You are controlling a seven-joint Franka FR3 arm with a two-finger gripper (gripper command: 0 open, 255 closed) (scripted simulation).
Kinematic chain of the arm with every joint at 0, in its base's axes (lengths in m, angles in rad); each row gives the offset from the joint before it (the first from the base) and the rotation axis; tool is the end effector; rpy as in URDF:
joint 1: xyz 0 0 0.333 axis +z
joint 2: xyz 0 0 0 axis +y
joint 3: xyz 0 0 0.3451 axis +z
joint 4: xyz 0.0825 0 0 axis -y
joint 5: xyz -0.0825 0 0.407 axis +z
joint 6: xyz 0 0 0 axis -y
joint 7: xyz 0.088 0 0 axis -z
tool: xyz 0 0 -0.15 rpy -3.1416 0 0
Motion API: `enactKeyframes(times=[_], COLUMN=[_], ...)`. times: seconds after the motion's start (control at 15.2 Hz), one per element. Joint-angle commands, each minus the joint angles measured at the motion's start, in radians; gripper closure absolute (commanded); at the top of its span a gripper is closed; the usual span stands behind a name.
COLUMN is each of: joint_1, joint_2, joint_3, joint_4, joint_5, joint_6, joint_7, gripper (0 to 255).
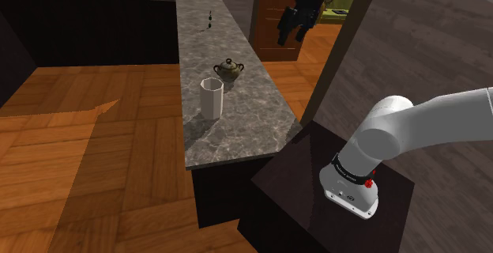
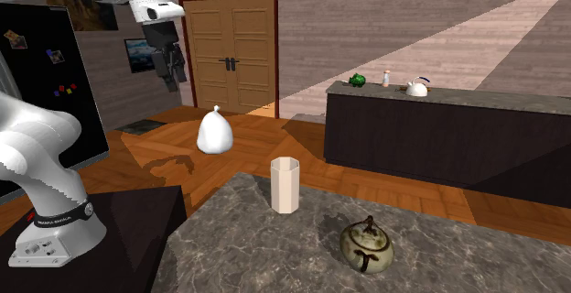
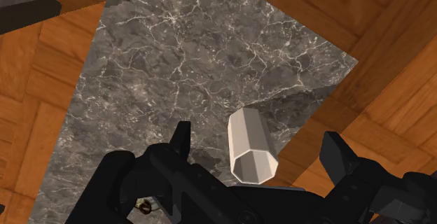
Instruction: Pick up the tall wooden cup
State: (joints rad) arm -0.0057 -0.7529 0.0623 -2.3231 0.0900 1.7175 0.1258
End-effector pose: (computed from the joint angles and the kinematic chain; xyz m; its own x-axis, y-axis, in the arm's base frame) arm 0.3393 0.0366 0.5880 0.9860 -0.0931 0.1385 -0.0847 -0.9943 -0.0653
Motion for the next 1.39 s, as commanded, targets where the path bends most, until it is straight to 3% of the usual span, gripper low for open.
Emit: enactKeyframes(times=[0.0, 0.66, 1.32], joint_1=[0.000, -0.018, -0.036], joint_2=[0.000, 0.308, 0.677], joint_3=[0.000, 0.037, 0.061], joint_4=[0.000, -0.003, 0.126], joint_5=[0.000, -0.011, -0.061], joint_6=[0.000, 0.292, 0.510], joint_7=[0.000, 0.028, 0.079], gripper=[0, 0, 0])
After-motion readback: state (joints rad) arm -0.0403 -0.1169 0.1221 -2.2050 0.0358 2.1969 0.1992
